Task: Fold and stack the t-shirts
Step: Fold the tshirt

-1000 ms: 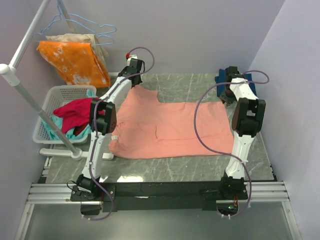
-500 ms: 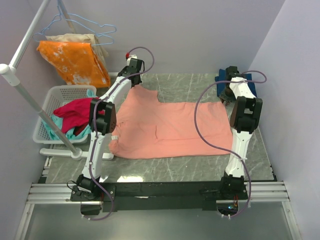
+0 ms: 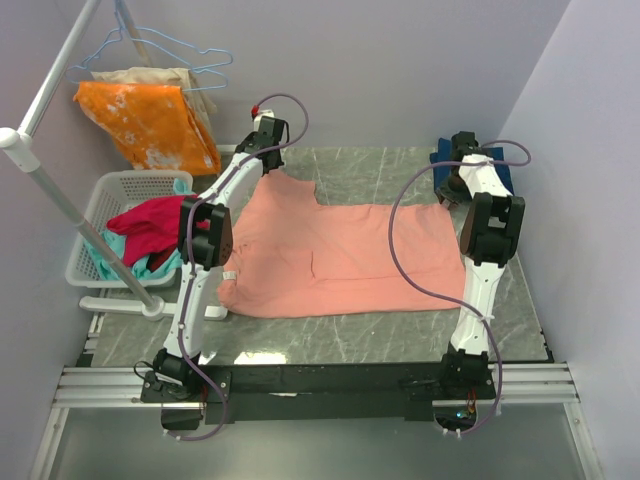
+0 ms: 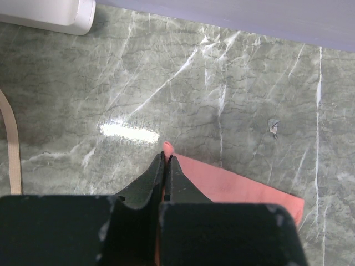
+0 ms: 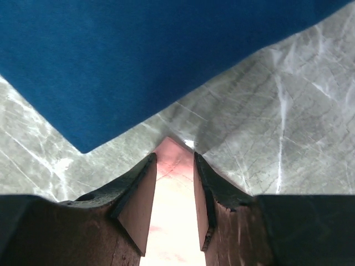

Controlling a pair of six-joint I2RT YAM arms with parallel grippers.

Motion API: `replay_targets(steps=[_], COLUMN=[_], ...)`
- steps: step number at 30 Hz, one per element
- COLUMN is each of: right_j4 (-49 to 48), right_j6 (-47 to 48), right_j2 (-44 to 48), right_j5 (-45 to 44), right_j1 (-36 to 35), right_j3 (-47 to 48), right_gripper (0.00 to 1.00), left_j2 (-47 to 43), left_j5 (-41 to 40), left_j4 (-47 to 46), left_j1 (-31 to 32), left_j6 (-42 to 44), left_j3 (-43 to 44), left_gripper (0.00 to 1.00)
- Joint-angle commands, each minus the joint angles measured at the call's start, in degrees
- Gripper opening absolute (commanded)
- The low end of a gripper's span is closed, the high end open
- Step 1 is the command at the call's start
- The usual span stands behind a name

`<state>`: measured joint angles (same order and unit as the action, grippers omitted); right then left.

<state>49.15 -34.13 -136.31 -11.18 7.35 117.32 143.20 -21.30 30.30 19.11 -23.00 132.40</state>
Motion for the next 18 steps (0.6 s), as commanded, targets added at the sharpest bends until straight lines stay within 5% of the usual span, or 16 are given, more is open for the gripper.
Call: replay_targets(steps=[1, 18], right_j4=[-0.11, 4.82], right_j6=[1.08, 0.82], right_j2=[0.61, -2.03], right_j5=[0.72, -0.16], right_j1=[0.29, 0.38], right_j3=[4.31, 2.74], right_gripper=[0.41, 0.45], left_j2=[-3.98, -4.15], left_j5=[-1.11, -1.38], left_j4=[0.11, 0.46], left_j1=[0.22, 0.22], left_j6=[0.59, 0.50], left_j3=[0.23, 0.58], left_gripper=[0.01, 0.01])
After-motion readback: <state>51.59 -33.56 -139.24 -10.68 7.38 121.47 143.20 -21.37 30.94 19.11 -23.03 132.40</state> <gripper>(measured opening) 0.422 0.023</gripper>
